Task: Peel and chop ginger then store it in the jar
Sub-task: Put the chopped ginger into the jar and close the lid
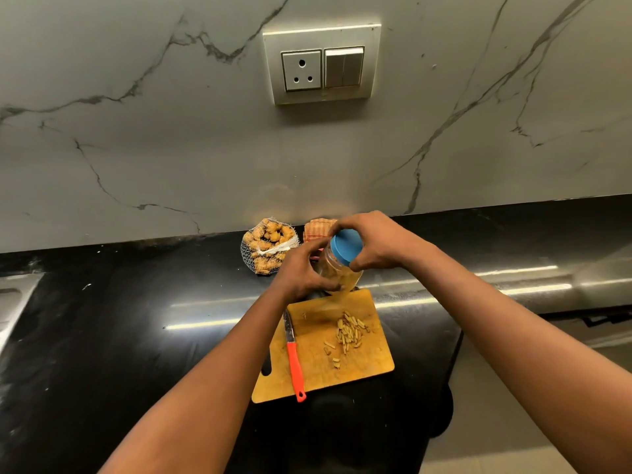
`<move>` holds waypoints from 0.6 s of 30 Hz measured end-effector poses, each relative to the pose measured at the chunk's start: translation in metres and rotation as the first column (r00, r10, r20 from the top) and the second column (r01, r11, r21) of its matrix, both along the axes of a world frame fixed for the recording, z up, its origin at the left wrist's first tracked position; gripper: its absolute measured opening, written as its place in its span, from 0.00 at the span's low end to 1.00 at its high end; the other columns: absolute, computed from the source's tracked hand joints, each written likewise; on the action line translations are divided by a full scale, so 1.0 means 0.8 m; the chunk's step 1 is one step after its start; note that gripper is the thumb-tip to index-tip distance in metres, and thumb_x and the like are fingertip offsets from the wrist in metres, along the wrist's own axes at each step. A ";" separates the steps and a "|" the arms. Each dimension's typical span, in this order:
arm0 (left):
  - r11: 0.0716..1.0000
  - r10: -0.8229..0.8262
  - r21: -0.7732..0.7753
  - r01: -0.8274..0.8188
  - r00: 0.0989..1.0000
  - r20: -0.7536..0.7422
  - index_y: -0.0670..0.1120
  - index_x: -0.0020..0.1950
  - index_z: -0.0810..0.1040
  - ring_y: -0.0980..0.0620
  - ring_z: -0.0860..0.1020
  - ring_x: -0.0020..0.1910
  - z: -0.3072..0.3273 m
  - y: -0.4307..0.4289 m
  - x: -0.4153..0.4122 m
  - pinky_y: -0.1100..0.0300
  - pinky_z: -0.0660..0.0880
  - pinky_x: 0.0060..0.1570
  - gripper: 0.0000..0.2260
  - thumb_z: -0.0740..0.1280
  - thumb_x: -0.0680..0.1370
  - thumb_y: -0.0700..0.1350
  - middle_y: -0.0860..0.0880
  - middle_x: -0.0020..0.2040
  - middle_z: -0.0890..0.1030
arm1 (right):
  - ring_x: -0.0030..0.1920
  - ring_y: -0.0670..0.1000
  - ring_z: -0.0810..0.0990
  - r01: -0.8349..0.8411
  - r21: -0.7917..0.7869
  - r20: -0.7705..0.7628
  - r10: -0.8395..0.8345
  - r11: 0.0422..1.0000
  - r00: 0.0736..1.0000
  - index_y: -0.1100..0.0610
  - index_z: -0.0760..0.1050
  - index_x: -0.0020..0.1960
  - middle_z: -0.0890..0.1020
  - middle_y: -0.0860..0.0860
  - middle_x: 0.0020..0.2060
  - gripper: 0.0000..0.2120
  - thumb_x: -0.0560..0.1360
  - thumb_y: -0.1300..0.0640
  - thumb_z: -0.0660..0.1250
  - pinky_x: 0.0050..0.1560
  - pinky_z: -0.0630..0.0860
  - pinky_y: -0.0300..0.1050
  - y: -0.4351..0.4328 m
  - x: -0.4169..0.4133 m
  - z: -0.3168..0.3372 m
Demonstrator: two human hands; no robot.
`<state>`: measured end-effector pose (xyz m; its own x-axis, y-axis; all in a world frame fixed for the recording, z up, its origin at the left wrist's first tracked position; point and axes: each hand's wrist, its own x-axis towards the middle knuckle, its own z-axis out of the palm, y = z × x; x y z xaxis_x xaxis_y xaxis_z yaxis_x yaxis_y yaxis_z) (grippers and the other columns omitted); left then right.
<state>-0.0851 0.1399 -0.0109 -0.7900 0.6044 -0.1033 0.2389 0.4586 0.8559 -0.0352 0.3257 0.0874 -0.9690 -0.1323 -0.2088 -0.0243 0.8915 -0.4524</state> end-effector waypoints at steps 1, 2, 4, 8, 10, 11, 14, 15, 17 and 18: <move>1.000 0.014 0.003 -0.014 1.000 0.007 0.50 0.71 0.70 0.57 0.75 0.56 0.000 0.000 -0.001 0.73 0.71 0.49 0.43 0.84 0.59 0.46 0.57 0.60 0.76 | 0.59 0.51 0.75 0.048 -0.019 -0.028 -0.048 0.999 0.998 0.48 0.74 0.66 0.77 0.49 0.62 0.33 0.64 0.57 0.79 0.51 0.72 0.42 0.006 -0.001 -0.001; 1.000 0.028 0.003 -0.028 1.000 0.010 0.51 0.71 0.70 0.57 0.75 0.56 -0.001 0.000 -0.002 0.73 0.71 0.49 0.43 0.84 0.59 0.46 0.57 0.59 0.76 | 0.59 0.51 0.75 0.092 -0.041 -0.057 -0.095 0.995 0.994 0.49 0.74 0.66 0.76 0.50 0.62 0.33 0.64 0.57 0.79 0.51 0.72 0.43 0.013 -0.001 -0.003; 0.999 0.049 -0.006 -0.049 0.999 -0.001 0.52 0.70 0.71 0.56 0.76 0.58 -0.003 0.000 -0.002 0.68 0.74 0.52 0.42 0.84 0.58 0.48 0.57 0.59 0.77 | 0.59 0.52 0.74 0.165 -0.052 -0.092 -0.170 0.985 0.981 0.49 0.73 0.66 0.75 0.51 0.60 0.33 0.63 0.54 0.80 0.53 0.72 0.44 0.027 0.000 -0.014; 0.996 0.095 0.000 -0.095 0.995 -0.003 0.52 0.69 0.71 0.53 0.77 0.60 -0.012 0.000 0.000 0.55 0.79 0.56 0.43 0.84 0.57 0.52 0.53 0.61 0.78 | 0.55 0.51 0.74 0.300 -0.061 -0.048 -0.303 0.952 0.952 0.50 0.72 0.64 0.76 0.52 0.57 0.33 0.63 0.48 0.81 0.49 0.75 0.46 0.050 0.014 -0.058; 0.993 0.119 0.017 -0.119 0.993 0.013 0.51 0.70 0.71 0.53 0.77 0.59 -0.014 0.000 0.004 0.57 0.79 0.55 0.43 0.84 0.58 0.50 0.53 0.61 0.78 | 0.54 0.51 0.76 0.369 -0.119 -0.049 -0.377 0.922 0.925 0.50 0.72 0.62 0.77 0.51 0.56 0.33 0.62 0.47 0.82 0.51 0.79 0.49 0.057 0.025 -0.078; 0.992 0.122 0.022 -0.123 0.992 0.015 0.51 0.70 0.71 0.53 0.77 0.59 -0.015 -0.001 0.005 0.59 0.79 0.54 0.43 0.84 0.58 0.49 0.53 0.61 0.78 | 0.54 0.51 0.77 0.401 -0.158 -0.052 -0.413 0.902 0.909 0.50 0.71 0.61 0.78 0.50 0.55 0.33 0.61 0.47 0.82 0.52 0.80 0.49 0.059 0.031 -0.086; 0.991 0.128 0.029 -0.128 0.992 0.007 0.49 0.70 0.71 0.57 0.75 0.58 -0.014 -0.003 0.010 0.72 0.76 0.48 0.42 0.84 0.59 0.47 0.54 0.60 0.77 | 0.53 0.50 0.78 0.472 -0.290 -0.034 -0.501 0.833 0.865 0.47 0.69 0.57 0.76 0.48 0.52 0.33 0.60 0.49 0.83 0.52 0.82 0.50 0.061 0.049 -0.113; 0.991 0.133 0.032 -0.134 0.991 0.009 0.48 0.70 0.71 0.59 0.74 0.56 -0.014 -0.004 0.012 0.75 0.75 0.46 0.42 0.84 0.59 0.46 0.56 0.59 0.76 | 0.53 0.50 0.78 0.486 -0.312 -0.036 -0.522 0.816 0.852 0.46 0.68 0.57 0.75 0.47 0.52 0.33 0.60 0.49 0.83 0.52 0.82 0.52 0.061 0.056 -0.123; 0.989 0.142 0.050 -0.142 0.990 0.016 0.49 0.69 0.71 0.62 0.74 0.55 -0.015 -0.006 0.016 0.75 0.74 0.45 0.41 0.84 0.60 0.45 0.62 0.56 0.74 | 0.53 0.49 0.77 0.507 -0.334 -0.055 -0.554 0.794 0.831 0.44 0.70 0.56 0.75 0.47 0.53 0.31 0.59 0.48 0.83 0.53 0.81 0.53 0.061 0.067 -0.142; 0.988 0.143 0.055 -0.144 0.990 0.015 0.50 0.69 0.71 0.62 0.74 0.55 -0.016 -0.007 0.018 0.73 0.76 0.47 0.40 0.84 0.60 0.45 0.64 0.55 0.74 | 0.53 0.48 0.77 0.518 -0.340 -0.062 -0.568 0.785 0.820 0.45 0.71 0.55 0.75 0.47 0.52 0.29 0.59 0.48 0.83 0.54 0.81 0.52 0.061 0.072 -0.150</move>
